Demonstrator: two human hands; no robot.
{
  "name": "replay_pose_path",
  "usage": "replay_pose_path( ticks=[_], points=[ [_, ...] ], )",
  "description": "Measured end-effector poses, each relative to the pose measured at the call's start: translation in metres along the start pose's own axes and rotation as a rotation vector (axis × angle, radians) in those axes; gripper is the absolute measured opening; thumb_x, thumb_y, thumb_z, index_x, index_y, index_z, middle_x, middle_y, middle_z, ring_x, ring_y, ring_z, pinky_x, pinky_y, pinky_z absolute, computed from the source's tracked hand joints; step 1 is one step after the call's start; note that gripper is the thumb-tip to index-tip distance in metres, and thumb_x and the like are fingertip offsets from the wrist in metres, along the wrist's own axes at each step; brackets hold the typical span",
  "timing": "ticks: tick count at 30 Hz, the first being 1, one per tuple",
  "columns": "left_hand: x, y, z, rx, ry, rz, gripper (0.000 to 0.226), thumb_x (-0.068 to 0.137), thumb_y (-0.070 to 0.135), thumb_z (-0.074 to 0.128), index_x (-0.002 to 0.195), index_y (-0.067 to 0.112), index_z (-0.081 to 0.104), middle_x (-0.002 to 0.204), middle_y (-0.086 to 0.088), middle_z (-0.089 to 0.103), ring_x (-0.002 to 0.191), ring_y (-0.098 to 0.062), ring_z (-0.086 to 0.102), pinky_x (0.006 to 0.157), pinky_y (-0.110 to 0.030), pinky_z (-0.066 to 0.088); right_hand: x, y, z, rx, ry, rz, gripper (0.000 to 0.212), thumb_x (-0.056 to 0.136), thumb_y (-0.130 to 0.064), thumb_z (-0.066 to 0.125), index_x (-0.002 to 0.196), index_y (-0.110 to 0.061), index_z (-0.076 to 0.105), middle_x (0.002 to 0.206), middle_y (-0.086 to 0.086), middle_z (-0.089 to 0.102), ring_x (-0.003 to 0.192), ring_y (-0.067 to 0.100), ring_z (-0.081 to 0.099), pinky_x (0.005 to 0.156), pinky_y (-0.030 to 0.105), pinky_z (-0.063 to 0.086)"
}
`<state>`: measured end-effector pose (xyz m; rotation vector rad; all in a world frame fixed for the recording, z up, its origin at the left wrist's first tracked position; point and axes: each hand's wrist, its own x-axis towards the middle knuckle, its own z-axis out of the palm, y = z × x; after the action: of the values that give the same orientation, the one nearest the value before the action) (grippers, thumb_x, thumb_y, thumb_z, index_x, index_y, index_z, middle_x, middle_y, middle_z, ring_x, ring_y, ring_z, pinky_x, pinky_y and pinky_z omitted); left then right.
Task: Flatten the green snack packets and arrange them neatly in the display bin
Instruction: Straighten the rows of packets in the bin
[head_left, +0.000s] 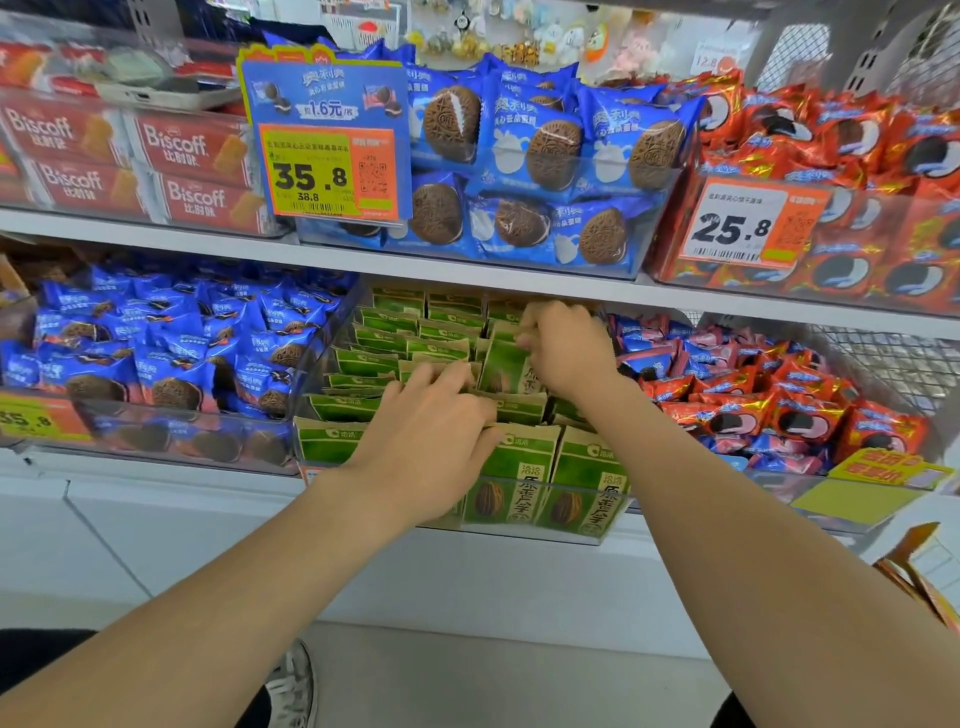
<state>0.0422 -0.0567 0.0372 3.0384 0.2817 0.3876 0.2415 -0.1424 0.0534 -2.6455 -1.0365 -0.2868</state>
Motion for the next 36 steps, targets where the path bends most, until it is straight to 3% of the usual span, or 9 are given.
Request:
replay_pose_path(
  ticks=[4, 10, 13, 15, 18, 22, 27, 31, 36],
  points=[
    [0.002, 0.002, -0.002, 0.039, -0.038, -0.021, 0.040, 0.108, 0.054, 0.044, 0.126, 0.031, 0.070, 0.142, 0.000, 0.053, 0.131, -0.030, 0.045, 0.107, -0.054, 0.046, 0.014, -0.003, -0.002, 0.033, -0.088, 0.016, 0.013, 0.095, -0.031, 0.075, 0.094, -0.032, 0.062, 0.112, 0.002, 0.071, 0.111, 0.030, 0.063, 0.106, 0.049, 0.046],
    [0.014, -0.002, -0.013, -0.087, -0.126, -0.009, 0.049, 0.102, 0.067, 0.037, 0.116, 0.031, 0.068, 0.121, 0.010, 0.058, 0.115, -0.019, 0.055, 0.101, -0.051, 0.046, -0.003, 0.006, 0.003, 0.087, -0.225, -0.193, 0.019, 0.093, -0.011, 0.078, 0.094, -0.023, 0.063, 0.094, -0.008, 0.064, 0.092, 0.015, 0.064, 0.094, 0.043, 0.055],
    [0.020, -0.005, -0.020, -0.223, -0.129, -0.026, 0.041, 0.109, 0.054, 0.033, 0.100, 0.033, 0.067, 0.098, 0.015, 0.064, 0.095, -0.011, 0.061, 0.105, -0.057, 0.043, -0.022, 0.023, -0.002, 0.373, -0.240, -0.189, 0.005, 0.103, -0.017, 0.069, 0.108, -0.018, 0.068, 0.105, 0.000, 0.071, 0.100, 0.015, 0.071, 0.093, 0.039, 0.057],
    [0.024, -0.009, -0.022, -0.232, -0.094, -0.032, 0.033, 0.112, 0.042, 0.039, 0.098, 0.032, 0.067, 0.090, 0.013, 0.068, 0.093, -0.011, 0.062, 0.108, -0.059, 0.040, -0.032, 0.030, -0.011, 0.374, -0.122, -0.208, 0.018, 0.108, -0.030, 0.060, 0.105, -0.015, 0.070, 0.102, 0.004, 0.074, 0.098, 0.022, 0.069, 0.090, 0.040, 0.054],
    [0.032, -0.006, -0.021, -0.231, -0.003, -0.057, 0.018, 0.108, 0.033, 0.057, 0.104, 0.031, 0.075, 0.104, 0.014, 0.072, 0.105, -0.015, 0.063, 0.106, -0.053, 0.045, -0.048, 0.040, -0.033, 0.297, -0.077, -0.217, 0.013, 0.097, -0.027, 0.077, 0.107, -0.019, 0.073, 0.098, -0.005, 0.072, 0.094, 0.013, 0.067, 0.090, 0.035, 0.056],
    [0.053, 0.003, -0.018, -0.317, 0.130, -0.027, 0.012, 0.095, 0.022, 0.080, 0.101, 0.027, 0.071, 0.093, 0.011, 0.073, 0.091, -0.011, 0.068, 0.093, -0.045, 0.059, -0.062, 0.068, -0.057, 0.054, -0.295, -0.180, 0.042, 0.082, -0.043, 0.090, 0.116, -0.022, 0.076, 0.104, -0.005, 0.072, 0.098, 0.013, 0.067, 0.084, 0.029, 0.052],
    [0.078, 0.015, -0.011, -0.008, -0.052, 0.013, 0.012, 0.096, 0.021, 0.078, 0.108, 0.025, 0.075, 0.102, 0.002, 0.070, 0.100, -0.024, 0.069, 0.085, -0.045, 0.055, -0.061, 0.078, -0.059, -0.013, -0.298, -0.214, 0.056, 0.082, -0.051, 0.087, 0.131, -0.027, 0.073, 0.129, -0.006, 0.074, 0.121, 0.016, 0.066, 0.108, 0.047, 0.049],
    [0.096, 0.015, -0.006, 0.037, -0.086, -0.026, 0.035, 0.093, 0.021, 0.080, 0.070, 0.025, 0.054, 0.086, 0.002, 0.067, 0.088, -0.023, 0.066, 0.086, -0.049, 0.059, -0.058, 0.086, -0.056, -0.059, -0.307, -0.233, 0.060, 0.082, -0.052, 0.086, 0.135, -0.027, 0.071, 0.132, -0.005, 0.073, 0.125, 0.019, 0.062, 0.110, 0.044, 0.047],
    [0.099, 0.014, -0.001, 0.024, -0.104, -0.033, 0.020, 0.091, 0.029, 0.084, 0.107, 0.024, 0.073, 0.114, -0.003, 0.071, 0.104, -0.027, 0.066, 0.085, -0.044, 0.053, -0.056, 0.082, -0.038, -0.198, -0.195, -0.206, 0.037, 0.097, -0.057, 0.068, 0.130, -0.041, 0.072, 0.113, -0.006, 0.074, 0.120, 0.027, 0.050, 0.104, 0.048, 0.033]
  ],
)
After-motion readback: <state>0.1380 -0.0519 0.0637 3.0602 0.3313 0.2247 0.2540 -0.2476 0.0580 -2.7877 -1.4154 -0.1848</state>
